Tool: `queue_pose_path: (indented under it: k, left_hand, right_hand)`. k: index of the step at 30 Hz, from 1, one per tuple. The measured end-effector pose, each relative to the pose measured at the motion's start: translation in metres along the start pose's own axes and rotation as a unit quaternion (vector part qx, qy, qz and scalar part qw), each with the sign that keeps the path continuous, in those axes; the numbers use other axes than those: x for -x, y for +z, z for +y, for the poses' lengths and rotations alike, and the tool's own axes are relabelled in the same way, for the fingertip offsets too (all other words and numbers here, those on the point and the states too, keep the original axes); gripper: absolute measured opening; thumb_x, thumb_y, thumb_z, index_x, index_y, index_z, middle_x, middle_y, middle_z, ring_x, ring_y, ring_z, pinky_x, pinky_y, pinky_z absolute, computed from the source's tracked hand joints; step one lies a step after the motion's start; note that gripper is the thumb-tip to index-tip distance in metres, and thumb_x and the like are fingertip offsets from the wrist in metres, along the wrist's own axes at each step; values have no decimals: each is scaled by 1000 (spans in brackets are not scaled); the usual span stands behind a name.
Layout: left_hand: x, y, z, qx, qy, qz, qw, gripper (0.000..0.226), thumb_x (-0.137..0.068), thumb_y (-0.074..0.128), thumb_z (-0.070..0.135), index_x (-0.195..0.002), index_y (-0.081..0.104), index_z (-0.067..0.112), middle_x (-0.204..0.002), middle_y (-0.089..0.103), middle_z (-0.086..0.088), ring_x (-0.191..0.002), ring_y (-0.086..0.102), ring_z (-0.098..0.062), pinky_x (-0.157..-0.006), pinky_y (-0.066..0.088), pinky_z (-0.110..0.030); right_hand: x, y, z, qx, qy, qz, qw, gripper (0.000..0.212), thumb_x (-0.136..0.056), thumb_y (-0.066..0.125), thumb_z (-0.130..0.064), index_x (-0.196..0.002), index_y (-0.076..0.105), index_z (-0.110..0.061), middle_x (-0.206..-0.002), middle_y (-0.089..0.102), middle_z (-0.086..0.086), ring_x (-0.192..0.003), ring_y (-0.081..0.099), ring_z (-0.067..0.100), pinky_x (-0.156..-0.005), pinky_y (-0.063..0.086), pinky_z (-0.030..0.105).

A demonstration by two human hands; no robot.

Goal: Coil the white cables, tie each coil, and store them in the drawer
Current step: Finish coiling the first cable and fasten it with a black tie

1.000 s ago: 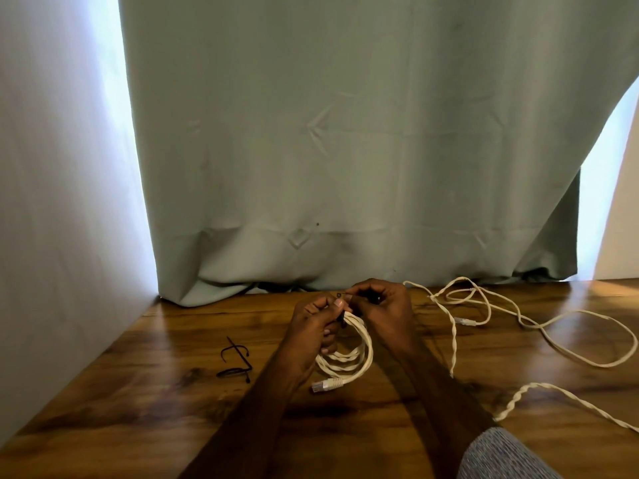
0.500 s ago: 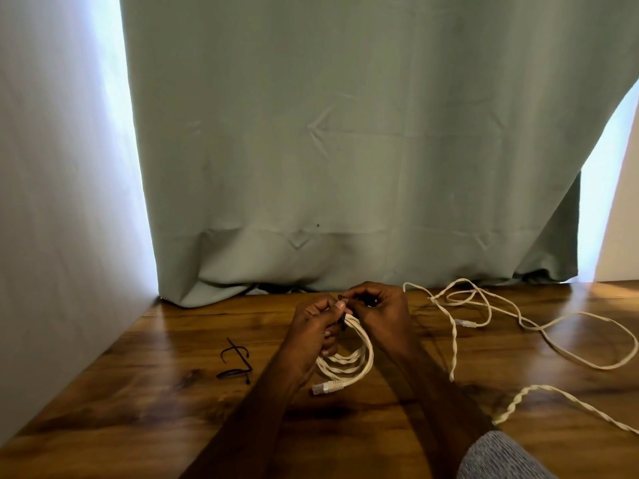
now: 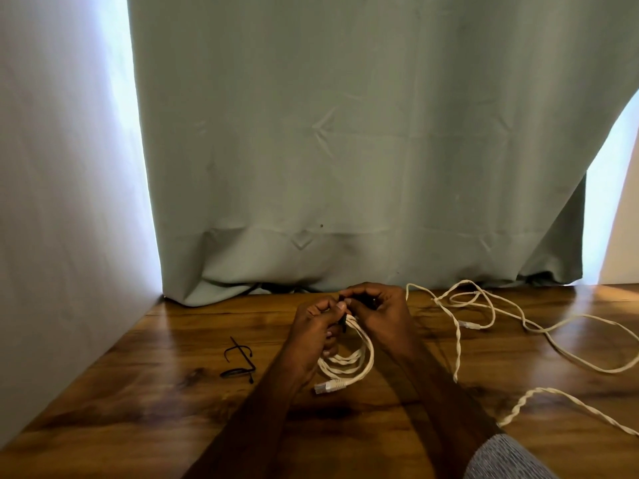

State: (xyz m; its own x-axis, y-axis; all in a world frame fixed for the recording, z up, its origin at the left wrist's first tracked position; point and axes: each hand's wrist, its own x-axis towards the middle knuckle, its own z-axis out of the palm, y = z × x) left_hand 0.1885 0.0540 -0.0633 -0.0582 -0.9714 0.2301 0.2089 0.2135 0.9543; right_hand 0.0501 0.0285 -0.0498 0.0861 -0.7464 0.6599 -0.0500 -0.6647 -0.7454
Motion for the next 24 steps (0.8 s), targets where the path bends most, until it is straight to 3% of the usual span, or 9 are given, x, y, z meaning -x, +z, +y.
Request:
queue_pose_path:
  k: [5,8,11,17,20,24]
  left_hand:
    - [0,2,2,-43,12,33,998,29,-100,54,16,-72,59,16,-51,42,1,-39,31,-9,-44,20,-22]
    - [-2,3,0,-69,25,53,996,32,-98,57,16,-68,64,19,-65,50,-14,-49,40,-19,-45,25,-24]
    - [-3,6,-3,-79,40,73,993,27,-96,61,20,-71,65,14,-69,56,-15,-61,49,-28,-50,34,-30]
    - [0,9,-6,-121,83,87,985,16,-97,60,19,-84,62,10,-69,66,0,-61,64,-12,-50,44,-22]
    - [-1,11,-9,-153,111,91,978,6,-95,63,21,-95,57,21,-77,64,1,-64,60,-8,-55,44,-20]
    - [0,8,-7,-141,140,53,979,30,-95,63,18,-109,54,43,-77,59,6,-60,56,-3,-54,43,-17]
  right_hand:
    - [1,-3,-2,14,-14,-33,999,19,-87,70,6,-97,80,-7,-90,79,1,-88,75,15,-79,59,26]
    - [-2,-5,1,42,-29,-37,998,13,-88,74,-1,-92,80,-11,-86,78,-2,-83,73,14,-75,59,27]
    - [-5,-3,6,69,-59,3,996,8,-89,75,-6,-89,78,-13,-89,72,-4,-85,70,13,-72,57,29]
    - [-9,-2,3,-16,-9,90,996,8,-97,67,-16,-90,71,-18,-79,68,-4,-72,63,16,-64,53,34]
    - [-9,-1,0,-52,8,97,994,10,-99,63,-16,-92,68,-13,-76,67,1,-71,65,17,-59,53,35]
    - [-11,0,-7,-51,3,106,993,13,-101,61,-18,-93,67,-11,-74,67,5,-63,60,22,-57,53,33]
